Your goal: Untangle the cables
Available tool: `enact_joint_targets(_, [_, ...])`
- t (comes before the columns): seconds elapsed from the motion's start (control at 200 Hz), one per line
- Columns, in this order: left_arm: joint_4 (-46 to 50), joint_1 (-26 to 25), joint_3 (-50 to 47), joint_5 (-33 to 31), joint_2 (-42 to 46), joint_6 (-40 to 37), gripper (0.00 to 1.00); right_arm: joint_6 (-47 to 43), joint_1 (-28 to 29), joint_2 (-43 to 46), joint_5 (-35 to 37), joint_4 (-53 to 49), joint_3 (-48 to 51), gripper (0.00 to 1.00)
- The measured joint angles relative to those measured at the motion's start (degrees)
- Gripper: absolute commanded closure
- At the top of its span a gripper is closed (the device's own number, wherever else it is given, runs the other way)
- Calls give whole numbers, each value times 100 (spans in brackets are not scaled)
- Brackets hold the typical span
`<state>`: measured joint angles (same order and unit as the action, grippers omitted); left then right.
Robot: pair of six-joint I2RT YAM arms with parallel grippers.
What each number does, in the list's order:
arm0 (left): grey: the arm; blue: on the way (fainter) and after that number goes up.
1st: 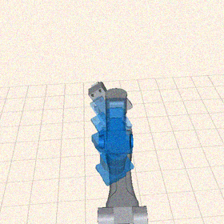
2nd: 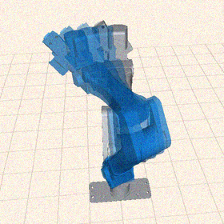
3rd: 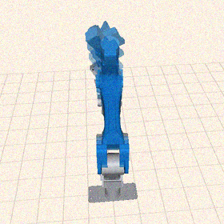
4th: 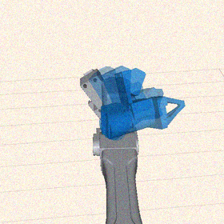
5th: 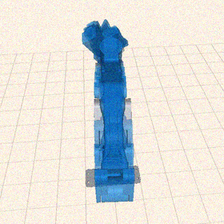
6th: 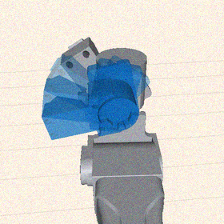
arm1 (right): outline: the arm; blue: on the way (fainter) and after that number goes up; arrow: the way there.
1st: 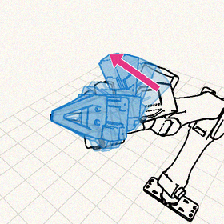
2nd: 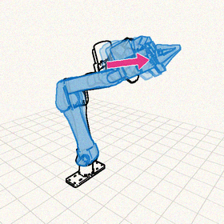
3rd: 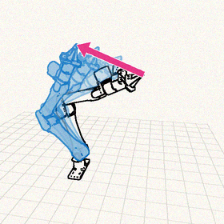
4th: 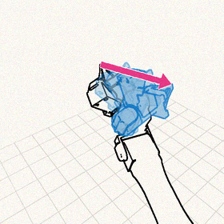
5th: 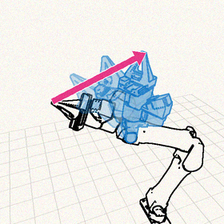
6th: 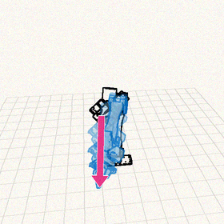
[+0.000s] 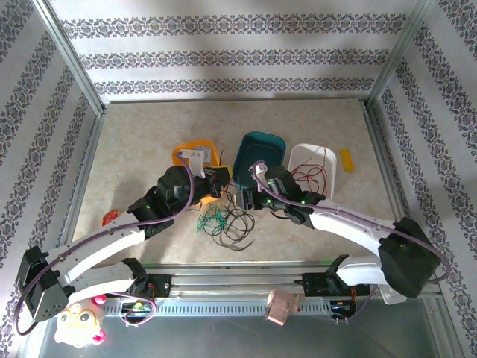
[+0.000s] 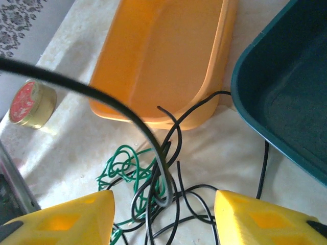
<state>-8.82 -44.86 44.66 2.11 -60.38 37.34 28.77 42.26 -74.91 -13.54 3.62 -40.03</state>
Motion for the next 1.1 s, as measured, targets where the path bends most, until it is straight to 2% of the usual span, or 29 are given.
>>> enact_joint_targets(0.07, [0,0,-2,2,0,0,100,52,0,-275,7,153,-44,59])
enact_joint_targets(0.165, [0,0,0,4,2,0,100,170,-7,-597,50,415,-83,87])
enact_joint_targets(0.245, [2,0,-2,0,2,0,98,234,-13,-723,92,568,-90,97])
enact_joint_targets(0.28, [20,0,-2,-20,2,0,89,251,-13,-719,129,595,-90,98])
enact_joint_targets(0.345, [72,0,-7,-107,2,-24,52,264,-13,-645,236,601,-94,99])
enact_joint_targets(0.37, [83,0,-17,-153,2,-31,41,260,-13,-597,291,577,-94,99])
enact_joint_targets(0.41, [129,0,-44,-245,2,-44,33,258,-15,-479,391,511,-94,99])
enact_joint_targets(0.455, [195,0,-96,-358,2,-70,29,240,-15,-284,527,391,-94,100])
enact_joint_targets(0.56, [389,0,-291,-557,-76,-179,25,153,-15,339,828,50,-127,100])
enact_joint_targets(0.79, [706,0,-684,-614,-807,-413,27,-52,-142,1617,1274,-516,-463,99])
enact_joint_targets(1.099, [752,0,-861,-514,-1169,-433,28,-262,-452,2282,1679,-745,-791,98])
